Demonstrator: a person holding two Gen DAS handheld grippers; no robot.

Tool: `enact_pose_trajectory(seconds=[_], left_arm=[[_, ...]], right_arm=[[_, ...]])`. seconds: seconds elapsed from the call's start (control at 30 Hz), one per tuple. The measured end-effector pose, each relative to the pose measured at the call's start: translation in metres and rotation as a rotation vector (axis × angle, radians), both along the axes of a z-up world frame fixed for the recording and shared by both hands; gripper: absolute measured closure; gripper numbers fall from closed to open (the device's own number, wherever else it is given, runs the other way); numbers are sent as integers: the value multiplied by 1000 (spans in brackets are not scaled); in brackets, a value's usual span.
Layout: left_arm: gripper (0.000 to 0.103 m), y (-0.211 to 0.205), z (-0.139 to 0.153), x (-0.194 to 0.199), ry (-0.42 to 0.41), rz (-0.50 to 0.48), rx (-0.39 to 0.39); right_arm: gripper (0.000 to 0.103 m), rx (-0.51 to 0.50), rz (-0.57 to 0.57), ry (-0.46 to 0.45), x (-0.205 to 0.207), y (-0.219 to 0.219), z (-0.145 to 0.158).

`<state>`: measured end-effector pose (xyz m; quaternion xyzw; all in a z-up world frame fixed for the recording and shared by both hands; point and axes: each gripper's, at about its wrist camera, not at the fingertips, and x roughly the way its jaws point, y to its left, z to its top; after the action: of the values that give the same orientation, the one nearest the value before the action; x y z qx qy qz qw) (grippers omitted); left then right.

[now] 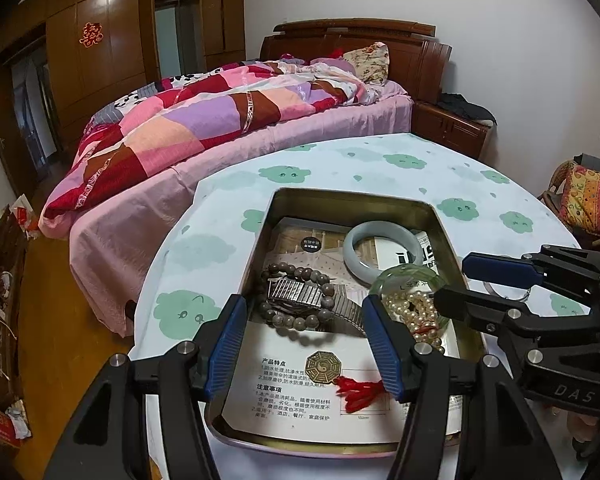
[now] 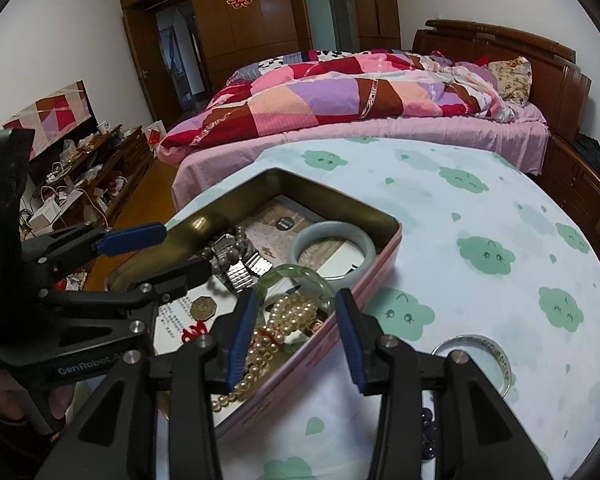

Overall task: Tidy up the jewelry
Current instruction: 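Lower the pearl bracelet into the tin with the right gripper while the left gripper drops the red tassel in, then withdraw both open grippers from the tin back toward the remaining jewelry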

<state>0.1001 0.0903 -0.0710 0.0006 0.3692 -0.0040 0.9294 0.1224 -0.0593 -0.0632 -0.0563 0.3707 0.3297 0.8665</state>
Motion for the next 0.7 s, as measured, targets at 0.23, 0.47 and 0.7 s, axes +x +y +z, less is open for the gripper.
enact_pose_trajectory(seconds=[0.23,0.47,0.7], left_arm=[[42,1,0,0,4,0,-1],[42,1,-2,-1,9,4,9],[42,0,-4,-4,17,9,15]], right_arm=[[49,5,-6,-7,0,-3,0],[46,16,-17,-9,0,-9,2],[44,19,-22,-8,0,-13,3]])
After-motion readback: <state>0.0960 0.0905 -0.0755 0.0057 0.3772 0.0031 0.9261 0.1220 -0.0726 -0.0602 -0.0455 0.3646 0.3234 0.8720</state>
